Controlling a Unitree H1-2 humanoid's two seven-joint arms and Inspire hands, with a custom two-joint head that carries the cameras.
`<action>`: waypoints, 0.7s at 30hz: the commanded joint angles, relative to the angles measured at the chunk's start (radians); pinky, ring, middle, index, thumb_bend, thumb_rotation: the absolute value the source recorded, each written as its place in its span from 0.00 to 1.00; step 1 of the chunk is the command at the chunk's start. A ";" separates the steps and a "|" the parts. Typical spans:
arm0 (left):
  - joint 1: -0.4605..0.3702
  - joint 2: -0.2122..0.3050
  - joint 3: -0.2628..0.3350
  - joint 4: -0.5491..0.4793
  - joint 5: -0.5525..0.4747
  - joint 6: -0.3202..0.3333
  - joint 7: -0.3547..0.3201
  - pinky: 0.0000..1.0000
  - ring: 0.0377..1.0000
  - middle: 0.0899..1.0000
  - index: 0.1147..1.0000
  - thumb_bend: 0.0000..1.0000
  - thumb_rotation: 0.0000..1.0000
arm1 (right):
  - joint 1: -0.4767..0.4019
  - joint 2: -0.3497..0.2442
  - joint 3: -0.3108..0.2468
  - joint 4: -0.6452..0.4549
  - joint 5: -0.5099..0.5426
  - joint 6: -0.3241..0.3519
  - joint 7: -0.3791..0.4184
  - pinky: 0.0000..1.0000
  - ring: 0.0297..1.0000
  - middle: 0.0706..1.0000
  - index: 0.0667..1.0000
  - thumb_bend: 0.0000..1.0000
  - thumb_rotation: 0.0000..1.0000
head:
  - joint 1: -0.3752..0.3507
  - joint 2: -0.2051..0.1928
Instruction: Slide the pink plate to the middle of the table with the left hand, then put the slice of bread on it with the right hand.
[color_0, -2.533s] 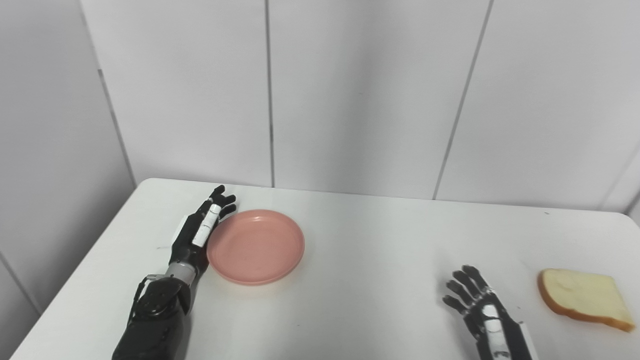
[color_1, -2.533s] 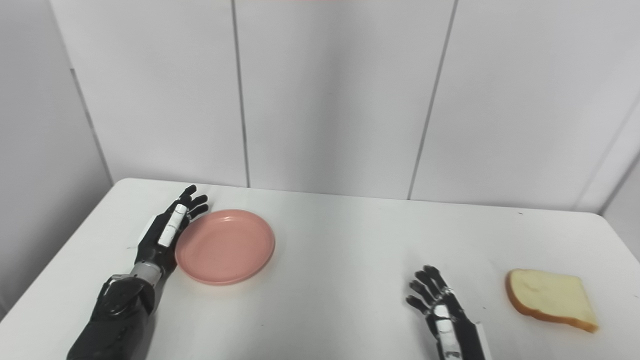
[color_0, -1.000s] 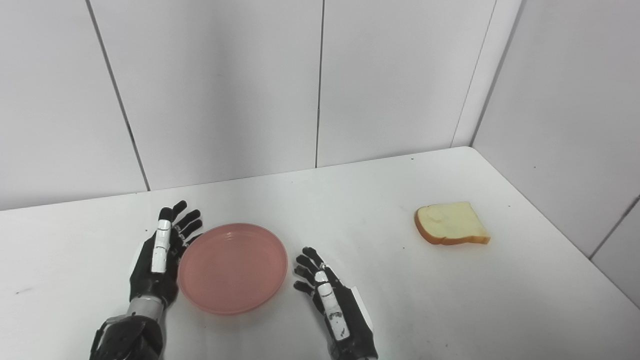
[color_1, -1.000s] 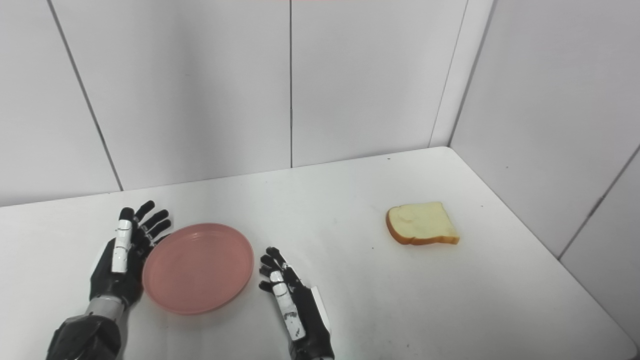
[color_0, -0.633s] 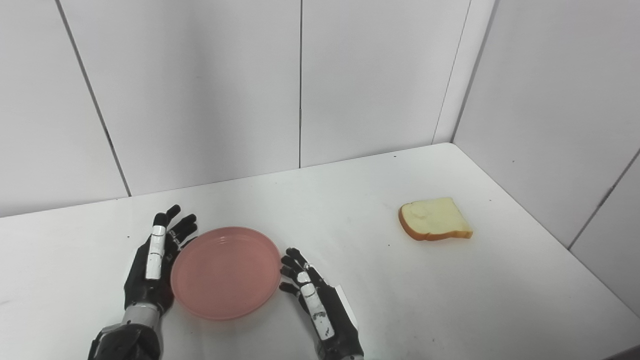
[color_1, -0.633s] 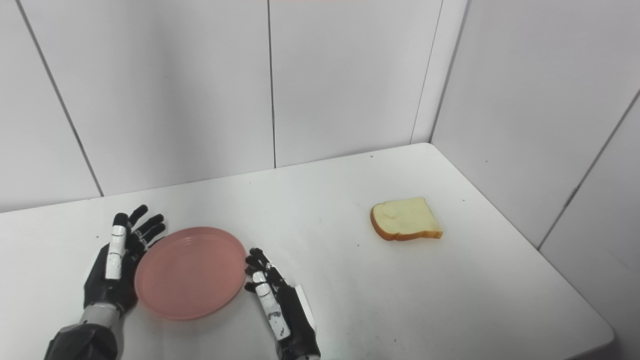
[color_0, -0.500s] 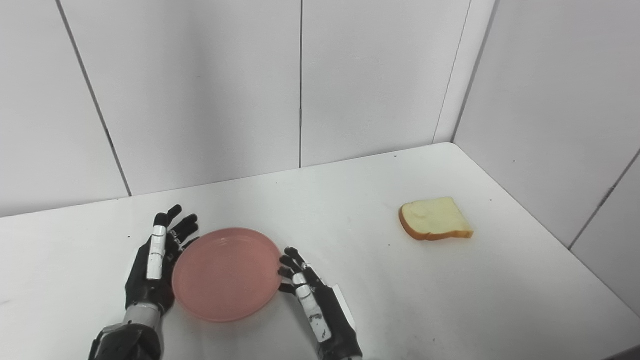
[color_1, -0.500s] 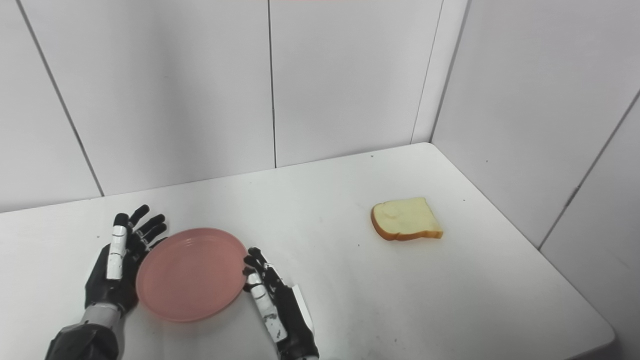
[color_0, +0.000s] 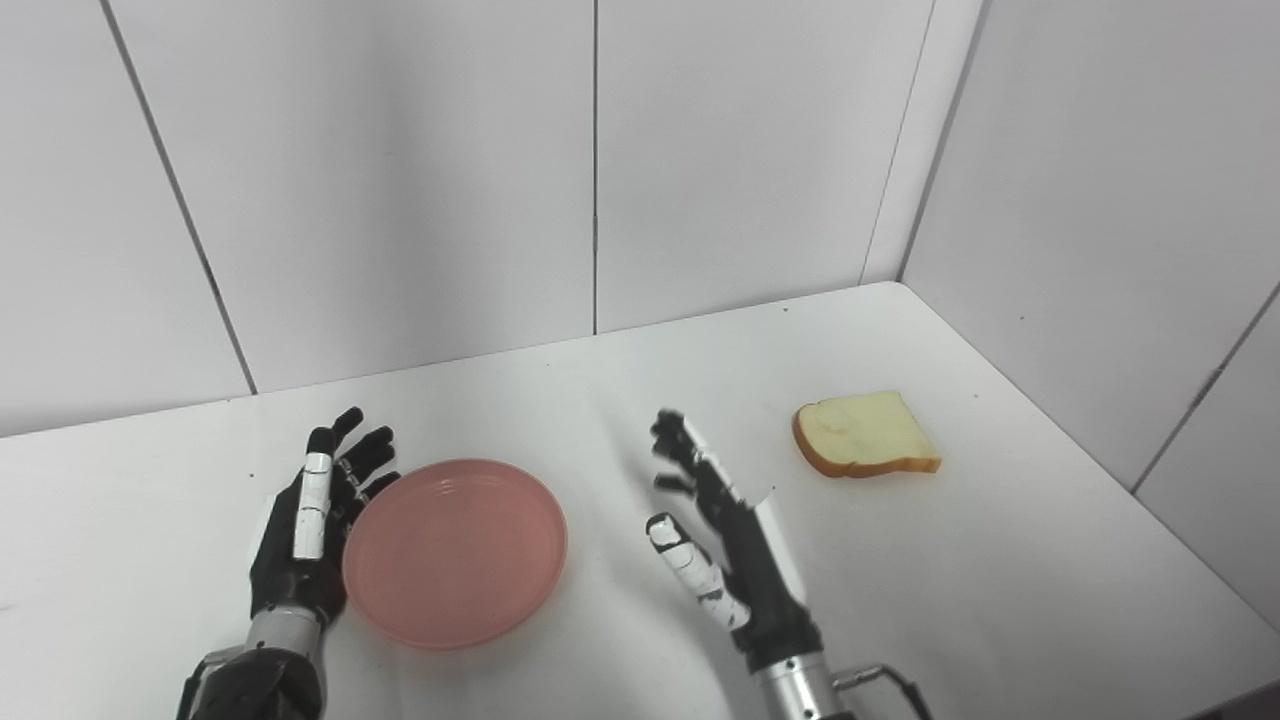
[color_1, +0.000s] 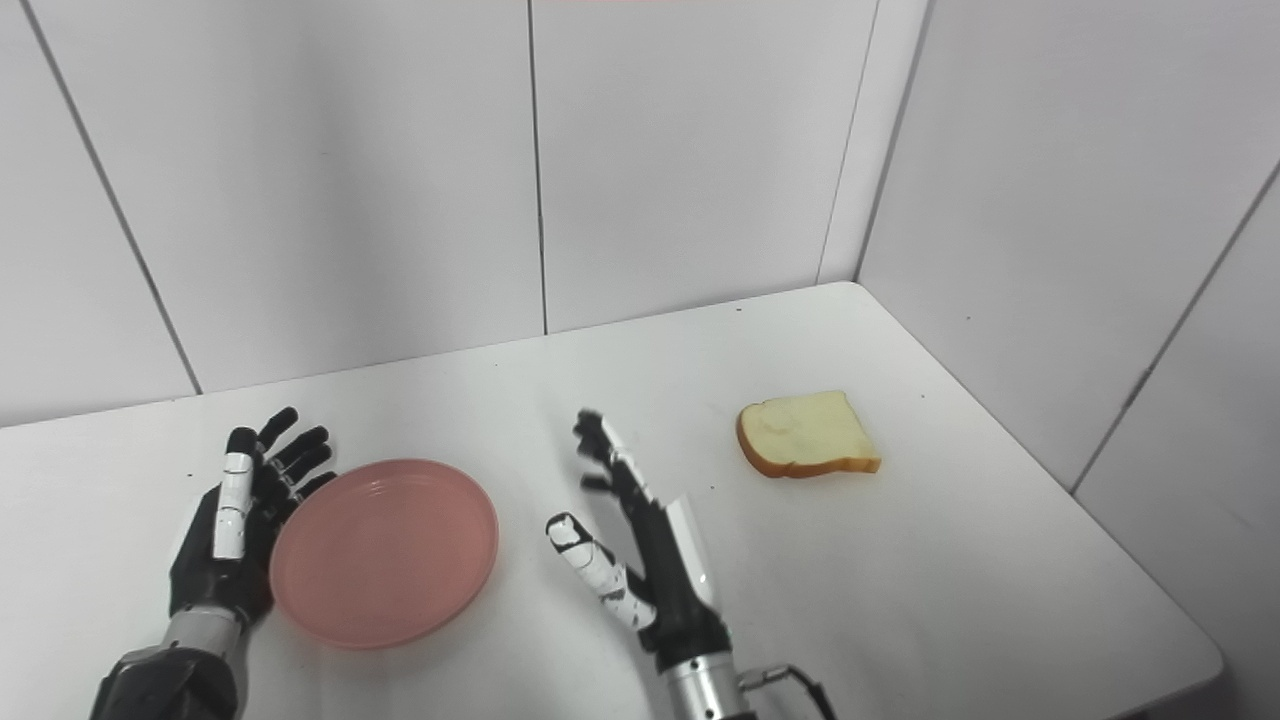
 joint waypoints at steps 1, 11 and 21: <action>0.018 0.003 -0.003 0.050 0.011 0.027 0.007 0.78 0.84 0.77 0.84 0.81 0.87 | -0.059 -0.044 -0.036 -0.085 0.011 0.055 0.026 0.80 0.90 0.92 0.95 0.86 0.97 | 0.000 0.001; 0.028 0.002 -0.012 0.027 0.019 0.036 0.004 0.77 0.84 0.80 0.86 0.78 0.87 | -0.214 -0.280 -0.153 -0.163 -0.017 0.291 0.146 0.81 0.87 0.89 0.92 0.92 0.88 | 0.003 -0.010; 0.025 -0.003 -0.008 0.040 0.018 0.032 -0.001 0.79 0.84 0.78 0.85 0.77 0.87 | -0.305 -0.638 -0.111 -0.108 -0.228 0.421 0.400 0.74 0.87 0.90 0.91 1.00 0.76 | 0.008 -0.016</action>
